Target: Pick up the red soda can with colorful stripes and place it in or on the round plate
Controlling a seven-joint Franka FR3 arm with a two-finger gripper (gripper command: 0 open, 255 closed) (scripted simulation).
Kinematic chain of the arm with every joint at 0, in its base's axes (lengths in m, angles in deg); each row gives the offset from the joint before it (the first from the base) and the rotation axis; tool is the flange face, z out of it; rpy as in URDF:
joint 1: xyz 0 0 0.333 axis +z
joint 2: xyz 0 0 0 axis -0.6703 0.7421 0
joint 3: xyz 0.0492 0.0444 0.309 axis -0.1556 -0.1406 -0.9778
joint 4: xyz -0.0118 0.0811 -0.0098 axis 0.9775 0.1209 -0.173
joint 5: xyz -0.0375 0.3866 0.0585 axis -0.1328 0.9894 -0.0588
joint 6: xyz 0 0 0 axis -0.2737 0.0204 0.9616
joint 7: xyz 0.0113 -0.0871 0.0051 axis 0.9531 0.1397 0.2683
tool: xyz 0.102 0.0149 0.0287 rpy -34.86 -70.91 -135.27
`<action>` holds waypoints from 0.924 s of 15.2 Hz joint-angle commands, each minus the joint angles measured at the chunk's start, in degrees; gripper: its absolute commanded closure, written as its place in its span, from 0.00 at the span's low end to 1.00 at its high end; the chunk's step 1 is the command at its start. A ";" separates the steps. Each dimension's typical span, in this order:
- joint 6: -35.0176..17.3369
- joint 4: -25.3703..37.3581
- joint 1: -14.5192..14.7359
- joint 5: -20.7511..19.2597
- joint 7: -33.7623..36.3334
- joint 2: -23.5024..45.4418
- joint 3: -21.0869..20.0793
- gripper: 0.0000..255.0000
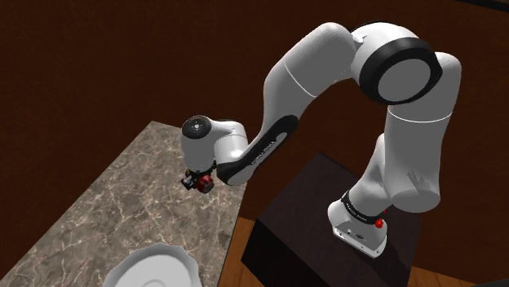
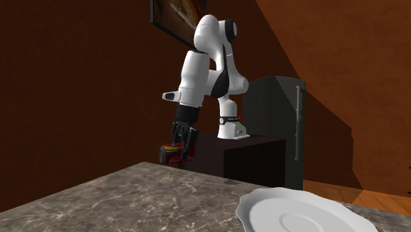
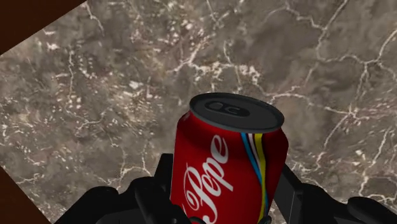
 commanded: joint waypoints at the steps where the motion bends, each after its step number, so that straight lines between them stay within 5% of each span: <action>1: 1.08 0.44 0.87 0.35 0.83 -0.38 -0.53 1.00; 14: 10.85 12.92 14.37 0.97 14.60 6.14 -4.36 1.00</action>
